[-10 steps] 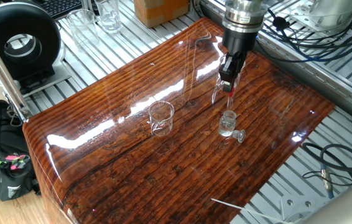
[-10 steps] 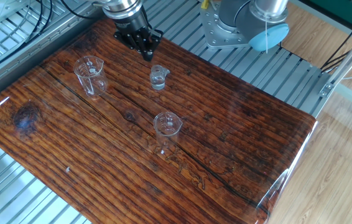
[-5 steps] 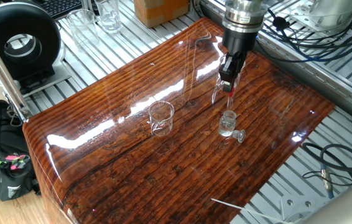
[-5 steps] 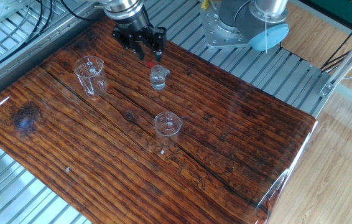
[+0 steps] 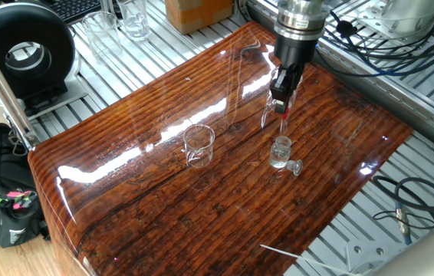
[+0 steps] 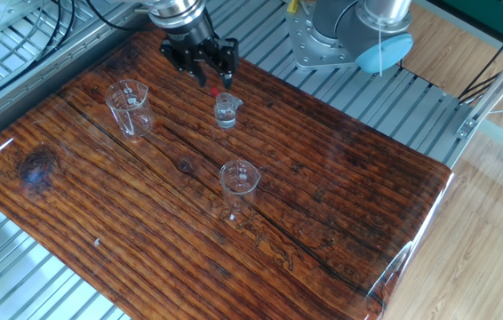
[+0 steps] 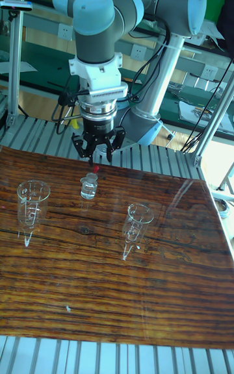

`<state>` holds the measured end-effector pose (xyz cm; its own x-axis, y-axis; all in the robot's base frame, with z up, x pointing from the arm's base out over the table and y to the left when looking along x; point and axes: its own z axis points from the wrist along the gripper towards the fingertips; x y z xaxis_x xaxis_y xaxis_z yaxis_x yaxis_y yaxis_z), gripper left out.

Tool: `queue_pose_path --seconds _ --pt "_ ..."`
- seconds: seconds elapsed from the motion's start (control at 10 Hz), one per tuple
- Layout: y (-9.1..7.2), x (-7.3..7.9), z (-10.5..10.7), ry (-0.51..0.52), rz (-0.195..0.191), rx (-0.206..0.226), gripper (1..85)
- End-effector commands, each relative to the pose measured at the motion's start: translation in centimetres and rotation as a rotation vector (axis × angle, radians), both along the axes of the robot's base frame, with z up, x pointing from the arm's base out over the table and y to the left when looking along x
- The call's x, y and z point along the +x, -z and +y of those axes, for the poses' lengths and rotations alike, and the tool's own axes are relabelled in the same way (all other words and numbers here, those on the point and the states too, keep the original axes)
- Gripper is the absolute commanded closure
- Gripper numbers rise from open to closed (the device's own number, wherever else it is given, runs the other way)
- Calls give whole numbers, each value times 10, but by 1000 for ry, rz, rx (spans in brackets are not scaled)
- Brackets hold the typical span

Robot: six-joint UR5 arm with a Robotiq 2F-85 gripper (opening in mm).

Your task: Transfer liquid using a dropper

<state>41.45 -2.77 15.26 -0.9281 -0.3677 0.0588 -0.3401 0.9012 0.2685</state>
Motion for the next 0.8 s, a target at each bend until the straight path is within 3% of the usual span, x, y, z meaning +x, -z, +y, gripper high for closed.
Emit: queue_pose_path --seconds 0.0,0.3,0.5,0.7 --pt "3 5 1 6 -11 8 373" --pt "19 13 4 25 -31 -6 387" --pt "27 14 -2 24 -34 -55 430" --pt "29 13 2 30 -30 -51 463"
